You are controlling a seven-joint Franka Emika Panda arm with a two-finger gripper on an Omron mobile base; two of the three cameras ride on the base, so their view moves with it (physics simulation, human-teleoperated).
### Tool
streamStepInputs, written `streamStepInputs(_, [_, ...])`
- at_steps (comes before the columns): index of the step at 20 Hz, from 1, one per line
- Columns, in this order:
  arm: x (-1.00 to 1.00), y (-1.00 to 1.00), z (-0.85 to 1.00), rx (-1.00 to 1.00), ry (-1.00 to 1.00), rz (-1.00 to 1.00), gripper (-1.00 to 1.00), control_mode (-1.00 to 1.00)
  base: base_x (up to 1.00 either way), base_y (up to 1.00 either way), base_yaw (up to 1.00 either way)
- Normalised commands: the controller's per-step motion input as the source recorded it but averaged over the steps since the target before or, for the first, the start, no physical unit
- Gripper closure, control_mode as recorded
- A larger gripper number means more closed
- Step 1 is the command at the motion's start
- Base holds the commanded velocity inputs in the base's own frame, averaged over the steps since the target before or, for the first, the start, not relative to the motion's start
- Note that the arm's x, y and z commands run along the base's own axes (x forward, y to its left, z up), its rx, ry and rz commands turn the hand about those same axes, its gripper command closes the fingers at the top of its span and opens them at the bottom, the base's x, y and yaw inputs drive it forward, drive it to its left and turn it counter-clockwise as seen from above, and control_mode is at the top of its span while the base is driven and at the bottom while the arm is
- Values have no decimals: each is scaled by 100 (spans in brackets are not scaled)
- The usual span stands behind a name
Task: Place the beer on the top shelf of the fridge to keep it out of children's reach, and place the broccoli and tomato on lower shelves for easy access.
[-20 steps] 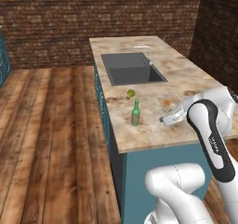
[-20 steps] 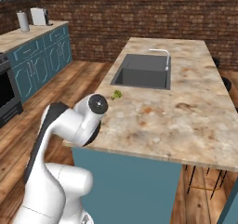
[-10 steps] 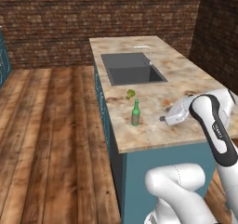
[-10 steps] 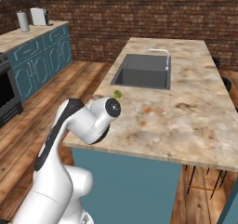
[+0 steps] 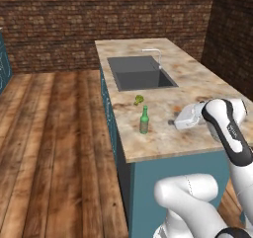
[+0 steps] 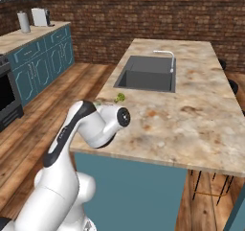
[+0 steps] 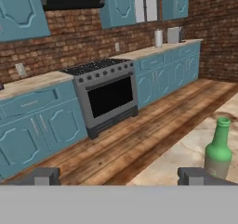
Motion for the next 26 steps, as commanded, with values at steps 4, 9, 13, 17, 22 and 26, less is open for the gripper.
streamStepInputs(4, [12,0,-2,10,-7,0,-100,-100,0,0,0])
streamStepInputs(9, [5,5,-5,3,-7,0,-100,-100,0,0,0])
streamStepInputs(13, [9,6,-8,0,-3,0,-100,-100,0,0,0])
streamStepInputs(17, [16,4,-5,0,0,0,-100,-100,0,0,0])
streamStepInputs(22, [24,0,-8,0,0,0,-100,-100,0,0,0])
streamStepInputs(26, [28,0,-16,0,0,0,-100,-100,0,0,0])
